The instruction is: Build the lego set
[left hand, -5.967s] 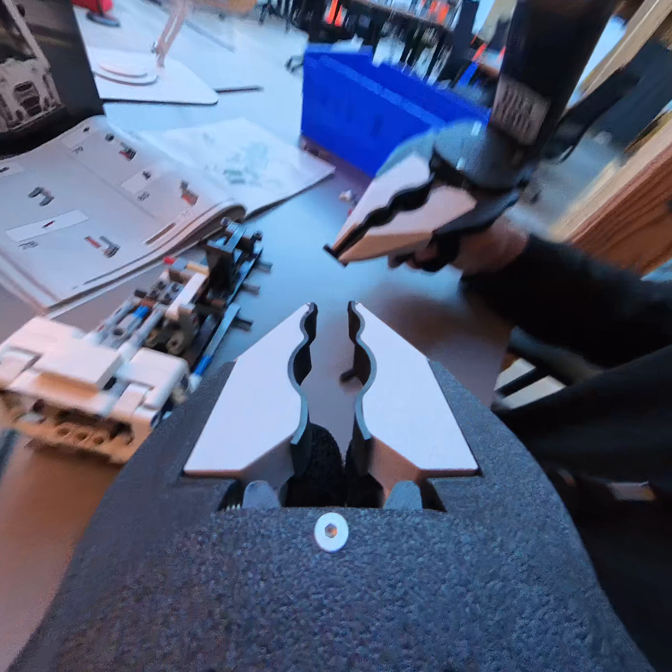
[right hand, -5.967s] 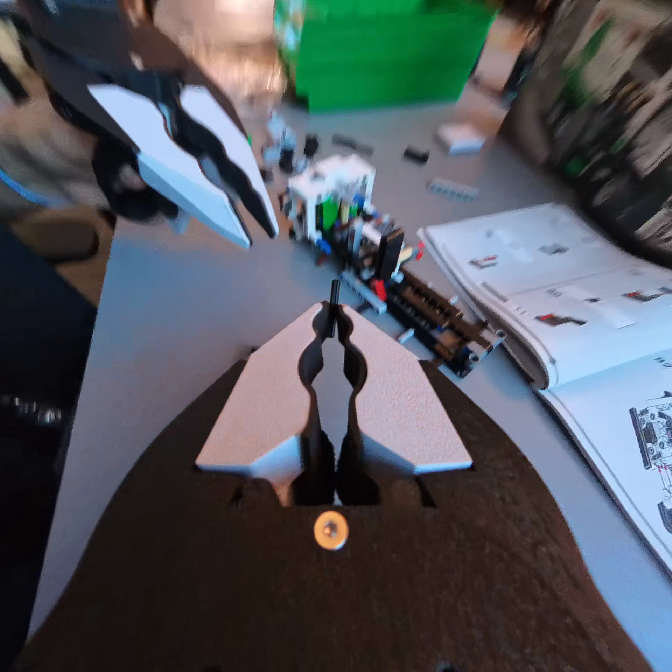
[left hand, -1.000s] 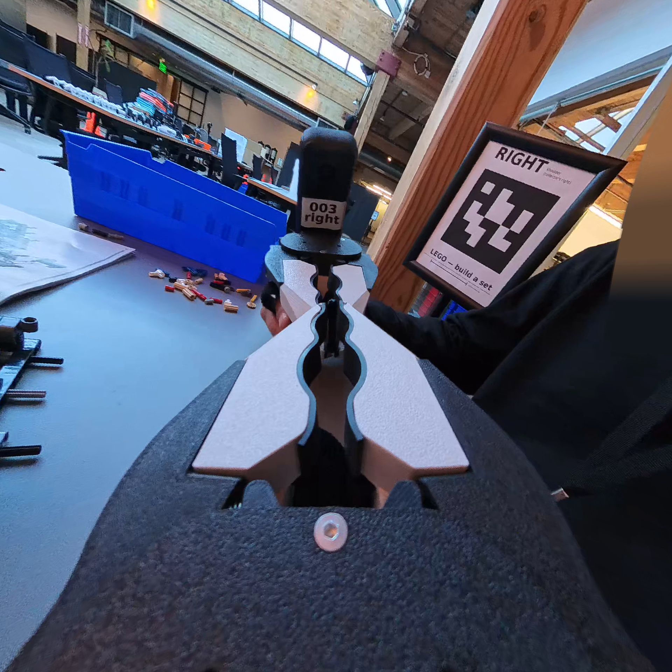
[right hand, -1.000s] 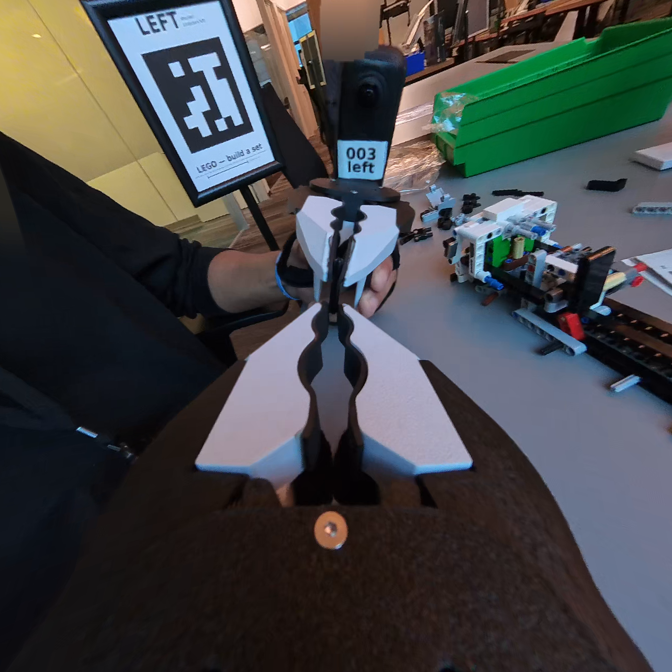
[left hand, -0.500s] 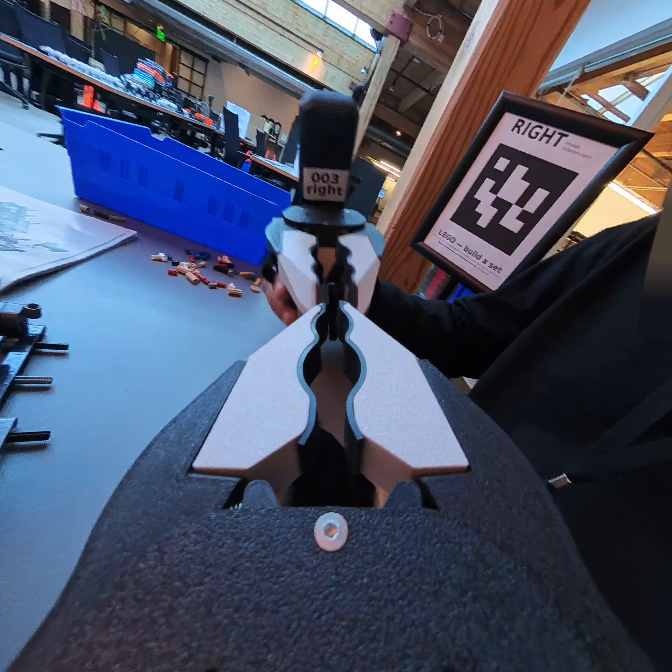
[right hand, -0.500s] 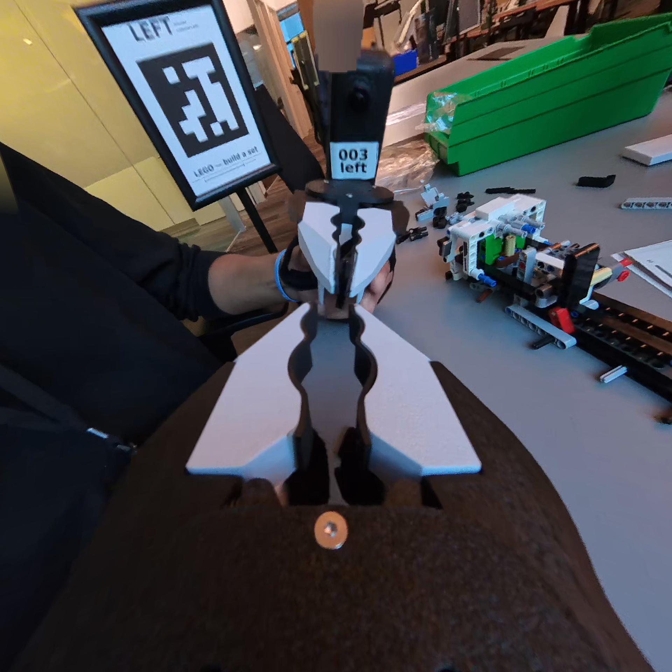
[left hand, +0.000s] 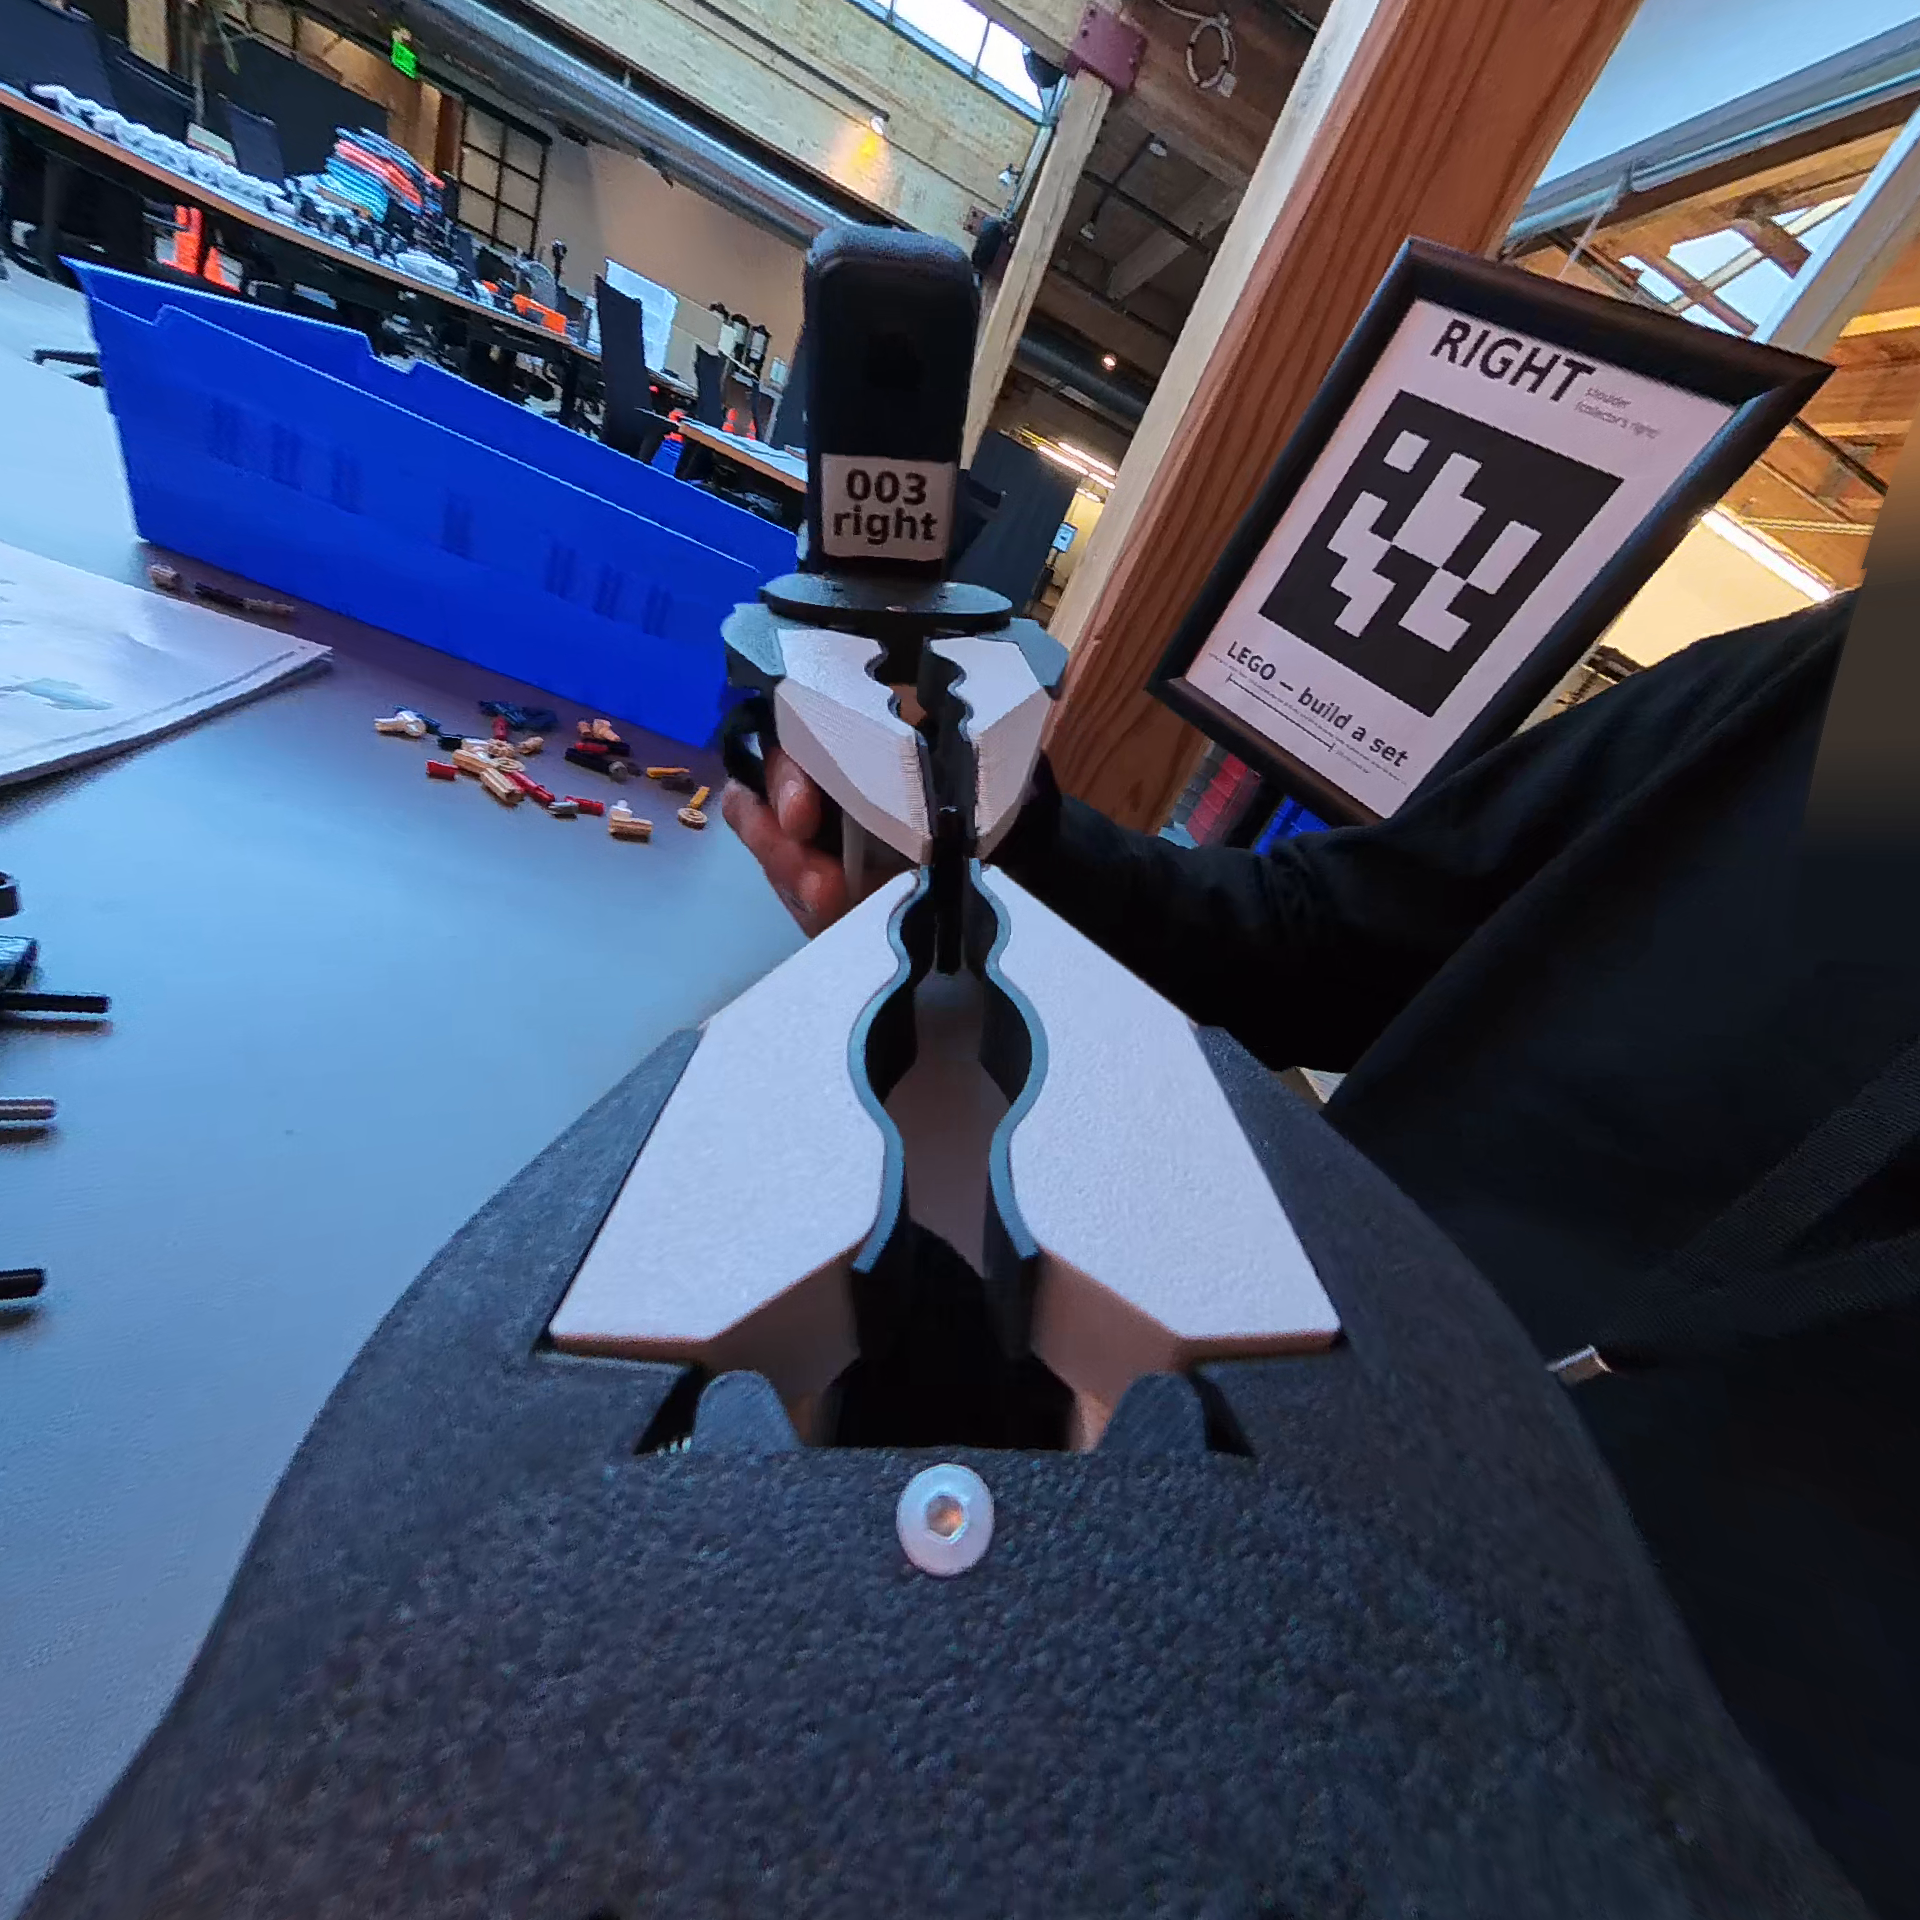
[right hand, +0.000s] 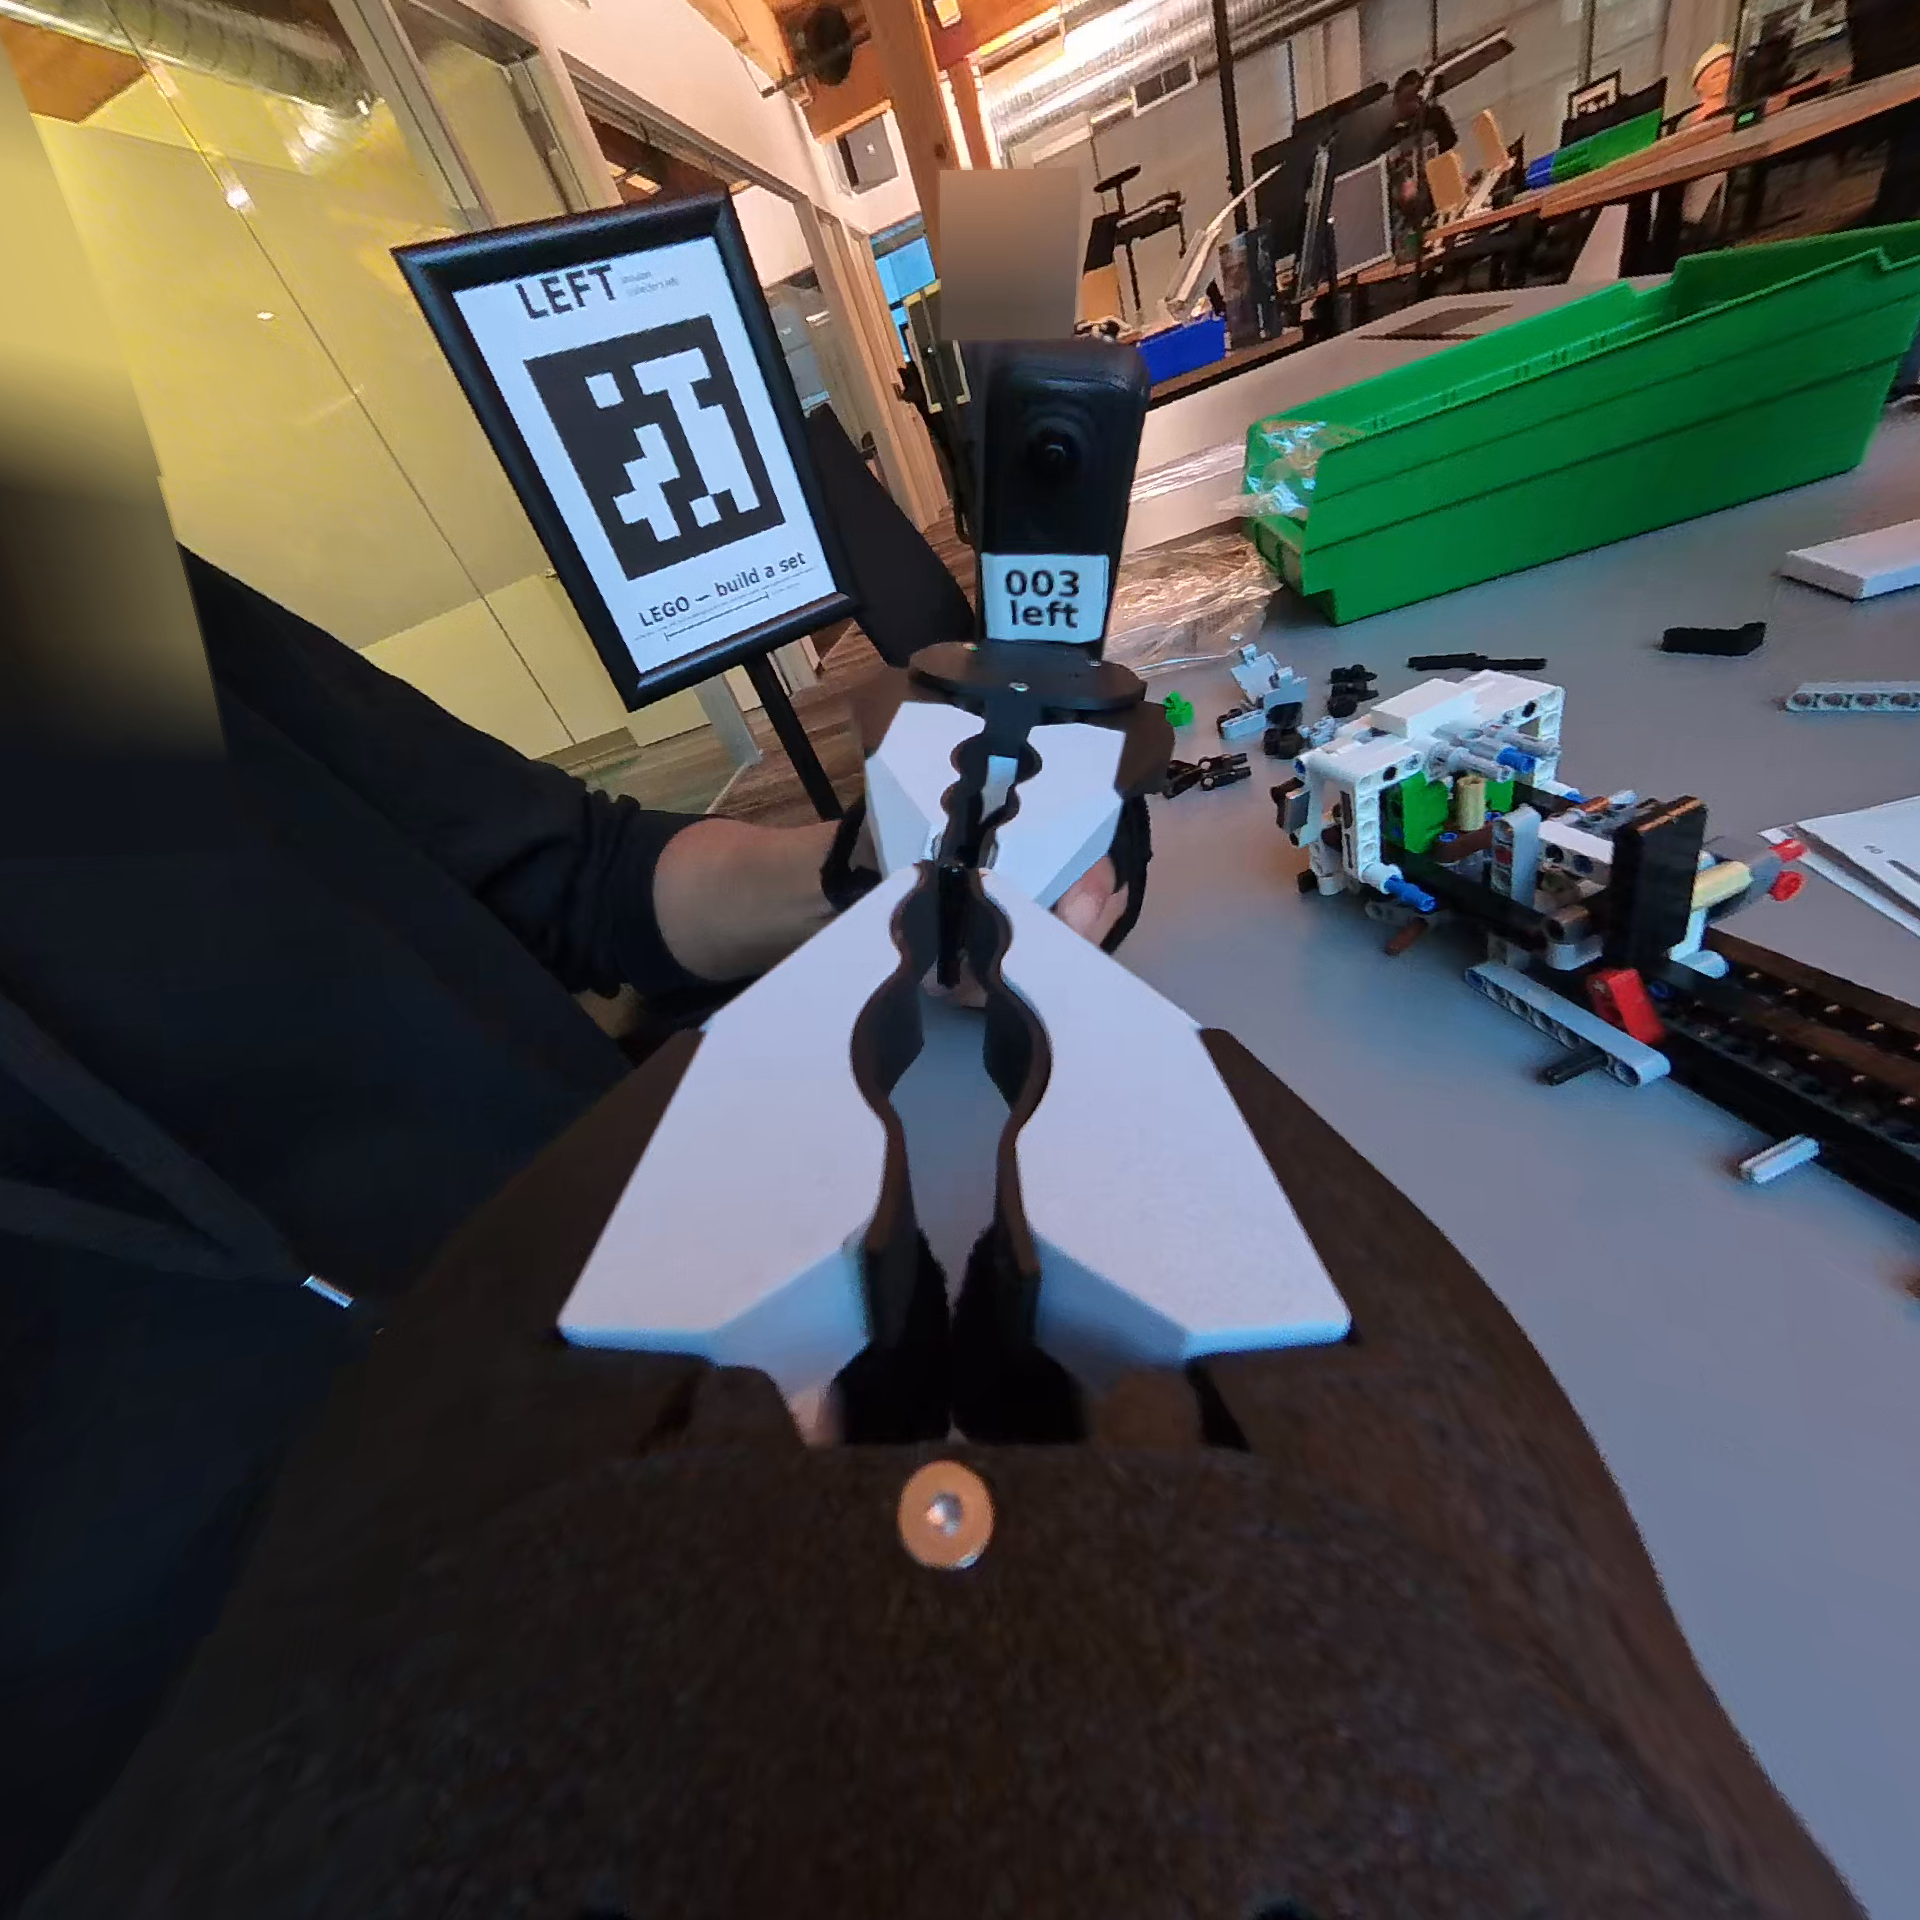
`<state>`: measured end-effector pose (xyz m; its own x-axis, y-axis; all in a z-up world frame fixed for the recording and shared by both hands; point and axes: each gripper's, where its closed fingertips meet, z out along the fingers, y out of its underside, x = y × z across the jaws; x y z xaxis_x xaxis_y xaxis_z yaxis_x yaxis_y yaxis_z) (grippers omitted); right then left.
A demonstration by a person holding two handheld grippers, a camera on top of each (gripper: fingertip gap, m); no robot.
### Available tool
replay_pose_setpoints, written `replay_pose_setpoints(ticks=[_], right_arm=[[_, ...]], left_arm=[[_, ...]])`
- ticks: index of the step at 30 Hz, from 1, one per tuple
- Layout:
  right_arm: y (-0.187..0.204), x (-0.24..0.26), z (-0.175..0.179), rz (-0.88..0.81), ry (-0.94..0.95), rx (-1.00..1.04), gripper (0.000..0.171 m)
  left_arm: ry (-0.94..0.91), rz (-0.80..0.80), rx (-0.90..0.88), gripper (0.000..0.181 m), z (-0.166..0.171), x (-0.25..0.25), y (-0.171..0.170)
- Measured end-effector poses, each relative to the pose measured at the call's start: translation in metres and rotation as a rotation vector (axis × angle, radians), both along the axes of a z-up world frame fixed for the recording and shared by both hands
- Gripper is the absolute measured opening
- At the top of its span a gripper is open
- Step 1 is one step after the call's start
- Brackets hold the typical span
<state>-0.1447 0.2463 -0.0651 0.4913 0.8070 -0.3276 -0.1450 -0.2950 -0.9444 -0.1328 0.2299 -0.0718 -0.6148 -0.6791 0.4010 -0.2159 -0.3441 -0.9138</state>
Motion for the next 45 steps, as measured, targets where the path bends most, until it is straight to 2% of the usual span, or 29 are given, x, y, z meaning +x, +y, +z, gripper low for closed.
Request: replay_pose_setpoints(ticks=[4, 9, 11, 14, 28, 31, 45], right_arm=[[0.005, 0.007, 0.003, -0.057, -0.017, 0.022, 0.002], [0.009, 0.008, -0.006, -0.089, -0.118, -0.051, 0.003], [0.008, 0.009, -0.004, -0.093, -0.153, -0.062, 0.003], [0.006, 0.009, 0.007, -0.105, -0.137, -0.04, 0.002], [0.004, 0.009, 0.001, -0.083, -0.138, -0.078, 0.002], [0.005, 0.008, -0.003, -0.083, -0.15, -0.09, 0.003], [0.007, 0.01, -0.006, -0.071, -0.08, -0.139, 0.003]], left_arm=[[0.007, 0.04, 0.018, 0.011, -0.002, 0.003, 0.004], [0.023, 0.073, 0.075, 0.01, -0.007, 0.007, 0.004], [0.031, 0.083, 0.119, 0.003, -0.01, 0.009, 0.002], [0.033, 0.076, 0.145, 0.003, -0.012, 0.009, -0.002], [0.016, 0.093, 0.11, 0.007, -0.008, 0.01, 0.001], [0.01, 0.093, 0.106, 0.003, -0.007, 0.01, 0.001], [0.038, 0.104, 0.083, 0.003, -0.009, 0.012, 0.004]])
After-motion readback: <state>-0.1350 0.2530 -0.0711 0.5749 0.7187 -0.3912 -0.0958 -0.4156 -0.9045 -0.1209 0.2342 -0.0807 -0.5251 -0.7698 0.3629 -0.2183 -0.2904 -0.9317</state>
